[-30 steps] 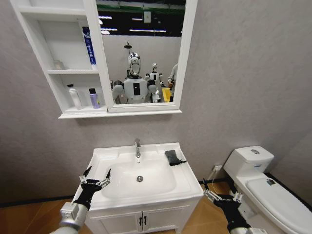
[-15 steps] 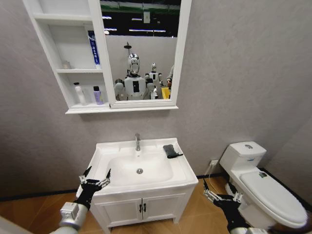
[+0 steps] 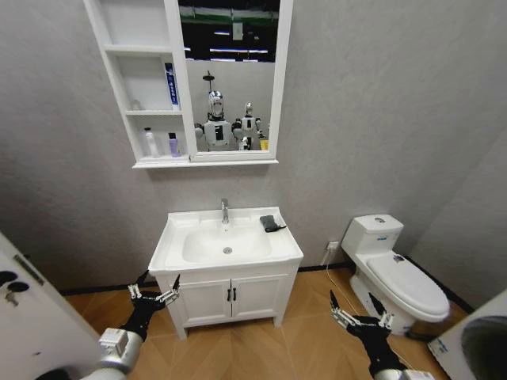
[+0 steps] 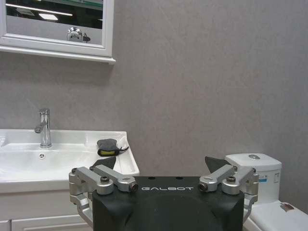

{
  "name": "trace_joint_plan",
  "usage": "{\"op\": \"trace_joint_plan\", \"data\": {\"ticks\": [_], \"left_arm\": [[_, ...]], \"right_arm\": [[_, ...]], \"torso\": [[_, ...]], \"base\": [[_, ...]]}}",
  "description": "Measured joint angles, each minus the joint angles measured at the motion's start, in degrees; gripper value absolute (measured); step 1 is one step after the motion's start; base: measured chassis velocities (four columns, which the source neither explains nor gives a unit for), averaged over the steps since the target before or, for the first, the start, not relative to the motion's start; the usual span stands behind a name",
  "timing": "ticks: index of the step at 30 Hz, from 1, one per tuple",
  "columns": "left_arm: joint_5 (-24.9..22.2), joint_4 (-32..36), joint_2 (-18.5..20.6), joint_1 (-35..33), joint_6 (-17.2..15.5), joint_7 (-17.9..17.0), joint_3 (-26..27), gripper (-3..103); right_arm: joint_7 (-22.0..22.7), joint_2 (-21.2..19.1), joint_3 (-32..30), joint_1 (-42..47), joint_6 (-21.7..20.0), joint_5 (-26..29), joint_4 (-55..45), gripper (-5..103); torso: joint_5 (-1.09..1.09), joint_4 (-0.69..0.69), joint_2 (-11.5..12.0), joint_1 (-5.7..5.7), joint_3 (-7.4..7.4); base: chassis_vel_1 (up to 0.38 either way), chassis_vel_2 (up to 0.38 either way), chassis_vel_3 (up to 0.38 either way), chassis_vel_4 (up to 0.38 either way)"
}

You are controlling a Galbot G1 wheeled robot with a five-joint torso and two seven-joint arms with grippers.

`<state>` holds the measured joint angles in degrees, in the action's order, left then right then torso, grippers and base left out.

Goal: Move facial cleanser and shampoo from washbasin to cabinet, then wipe washbasin with towel.

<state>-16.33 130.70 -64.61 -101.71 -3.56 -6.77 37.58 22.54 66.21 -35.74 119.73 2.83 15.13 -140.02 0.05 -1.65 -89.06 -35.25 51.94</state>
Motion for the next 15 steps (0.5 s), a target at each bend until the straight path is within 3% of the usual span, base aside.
{"op": "trace_joint_plan", "data": {"ticks": [1, 5, 6, 7, 8, 10, 11, 12, 14, 15], "left_arm": [[0.00, 0.00, 0.00, 0.00, 0.00, 0.00, 0.00, 100], [0.00, 0.01, 0.00, 0.00, 0.00, 0.00, 0.00, 100], [0.00, 0.00, 0.00, 0.00, 0.00, 0.00, 0.00, 100], [0.00, -0.01, 0.00, 0.00, 0.00, 0.00, 0.00, 100], [0.00, 0.00, 0.00, 0.00, 0.00, 0.00, 0.00, 100], [0.00, 0.01, 0.00, 0.00, 0.00, 0.00, 0.00, 100], [0.00, 0.00, 0.00, 0.00, 0.00, 0.00, 0.00, 100], [0.00, 0.00, 0.00, 0.00, 0.00, 0.00, 0.00, 100], [0.00, 0.00, 0.00, 0.00, 0.00, 0.00, 0.00, 100], [0.00, 0.01, 0.00, -0.01, 0.00, 0.01, 0.00, 100]], "right_arm": [[0.00, 0.01, 0.00, 0.01, 0.00, 0.00, -0.01, 100], [0.00, 0.00, 0.00, -0.01, 0.00, 0.00, 0.00, 100], [0.00, 0.00, 0.00, 0.00, 0.00, 0.00, -0.01, 100], [-0.01, 0.01, 0.00, 0.00, 0.00, 0.00, -0.01, 100], [0.00, 0.00, 0.00, -0.01, 0.00, 0.00, 0.00, 100], [0.00, 0.00, 0.00, -0.02, -0.01, 0.01, 0.01, 100], [0.00, 0.00, 0.00, 0.00, 0.00, 0.00, -0.01, 100], [0.00, 0.00, 0.00, 0.00, 0.00, 0.00, -0.01, 100], [0.00, 0.01, 0.00, 0.00, 0.00, 0.00, -0.01, 100], [0.00, 0.00, 0.00, 0.00, 0.00, 0.00, 0.00, 100]], "torso": [[-0.15, 0.00, -0.02, 0.02, -0.02], [0.06, 0.01, 0.00, -0.01, 0.01], [-0.11, 0.00, -0.01, 0.00, -0.01], [-0.15, 0.00, -0.01, 0.00, -0.01], [0.01, 0.00, 0.00, 0.00, 0.00], [0.02, 0.01, 0.01, -0.02, 0.01], [-0.14, -0.01, 0.00, -0.01, 0.00], [-0.14, -0.01, 0.00, -0.01, 0.00], [-0.12, 0.00, 0.00, 0.00, 0.00], [0.06, 0.00, 0.00, 0.01, 0.00]], "base": [[0.322, -0.391, -0.331, 0.358], [0.398, -0.364, -0.353, 0.347], [0.345, -0.341, -0.304, 0.351], [0.308, -0.341, -0.304, 0.347], [0.370, -0.311, -0.355, 0.327], [0.351, -0.338, -0.353, 0.327], [0.332, -0.366, -0.324, 0.347], [0.332, -0.366, -0.324, 0.347], [0.336, -0.376, -0.324, 0.350], [0.322, -0.304, -0.300, 0.350]]}}
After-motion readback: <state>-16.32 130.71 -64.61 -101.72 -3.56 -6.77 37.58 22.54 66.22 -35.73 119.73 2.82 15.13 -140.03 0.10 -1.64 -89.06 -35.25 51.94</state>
